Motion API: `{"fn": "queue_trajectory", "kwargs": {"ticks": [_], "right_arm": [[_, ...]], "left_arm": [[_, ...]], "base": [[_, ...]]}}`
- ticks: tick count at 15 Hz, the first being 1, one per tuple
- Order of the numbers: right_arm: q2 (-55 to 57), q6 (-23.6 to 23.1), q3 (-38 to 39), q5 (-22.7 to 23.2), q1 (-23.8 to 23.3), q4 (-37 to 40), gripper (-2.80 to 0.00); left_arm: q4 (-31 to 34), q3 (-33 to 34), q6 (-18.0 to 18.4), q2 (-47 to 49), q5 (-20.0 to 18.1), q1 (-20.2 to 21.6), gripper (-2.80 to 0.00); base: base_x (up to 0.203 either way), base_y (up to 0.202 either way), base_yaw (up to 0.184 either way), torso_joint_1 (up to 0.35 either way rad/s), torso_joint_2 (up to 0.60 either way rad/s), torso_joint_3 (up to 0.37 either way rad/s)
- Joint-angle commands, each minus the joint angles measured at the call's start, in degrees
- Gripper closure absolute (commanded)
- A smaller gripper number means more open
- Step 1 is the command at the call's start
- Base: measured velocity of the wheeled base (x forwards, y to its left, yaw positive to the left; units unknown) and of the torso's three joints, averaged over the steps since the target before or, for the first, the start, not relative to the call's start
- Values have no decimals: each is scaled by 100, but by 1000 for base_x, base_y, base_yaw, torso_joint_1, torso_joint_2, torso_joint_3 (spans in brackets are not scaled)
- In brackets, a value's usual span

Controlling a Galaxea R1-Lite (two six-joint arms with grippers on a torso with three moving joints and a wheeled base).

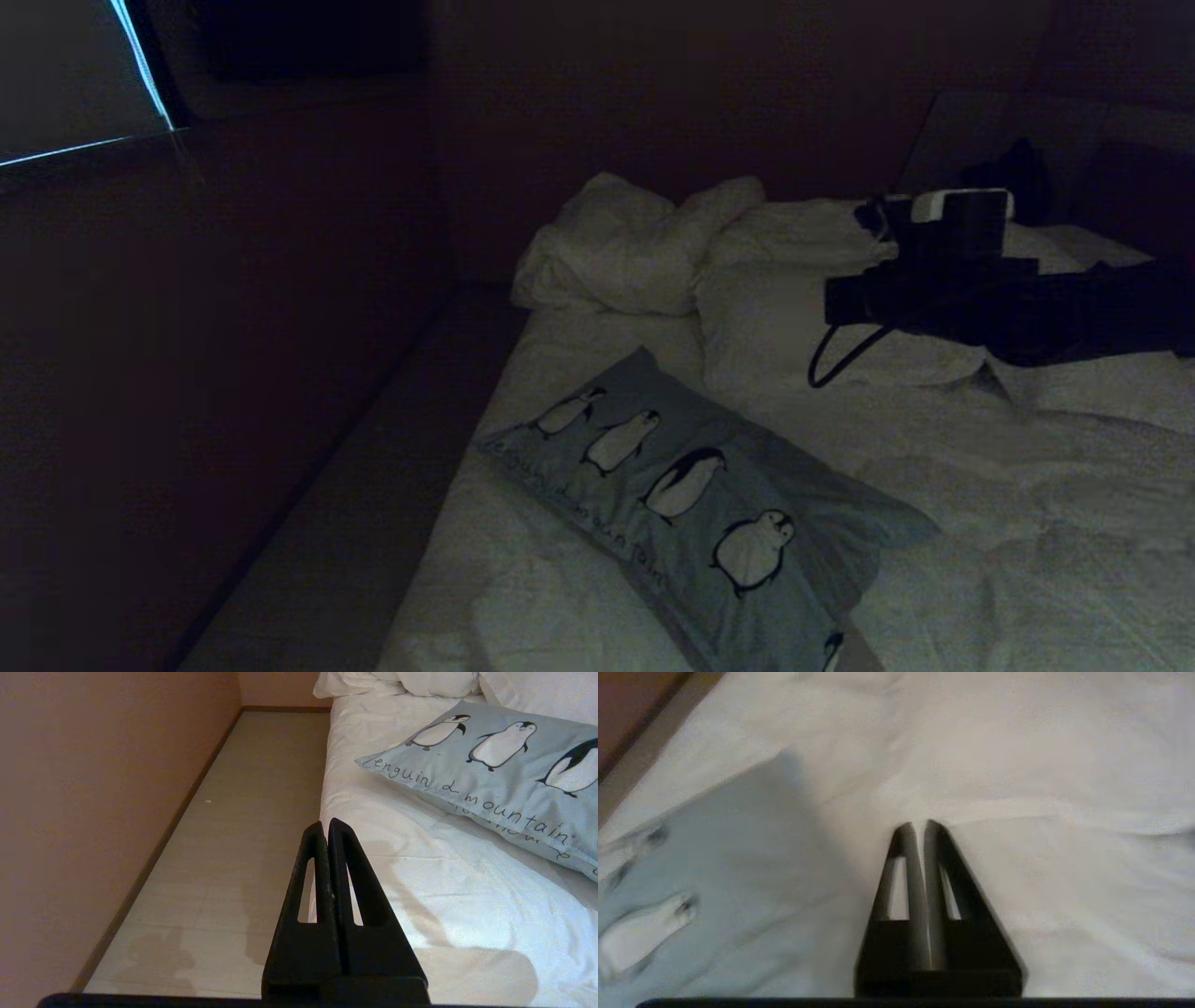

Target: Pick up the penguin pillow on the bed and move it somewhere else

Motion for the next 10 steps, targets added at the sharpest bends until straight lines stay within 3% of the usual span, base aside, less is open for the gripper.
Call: {"fn": "queue_trajectory", "kwargs": {"ticks": [1,5,10], "right_arm": [[-405,-3,-27,-106,-287,-8,0],[-1053,1,67,-813,-587,-98,0],[-2054,-25,866,-883,-694,-542,0]], "left_arm": [[2,9,0,-2,2,0,0],[2,9,0,-2,2,-6,0],[2,9,0,-2,2,-6,0]], "base": [[0,0,0,0,0,0],[0,0,0,0,0,0],[0,0,0,0,0,0]]}}
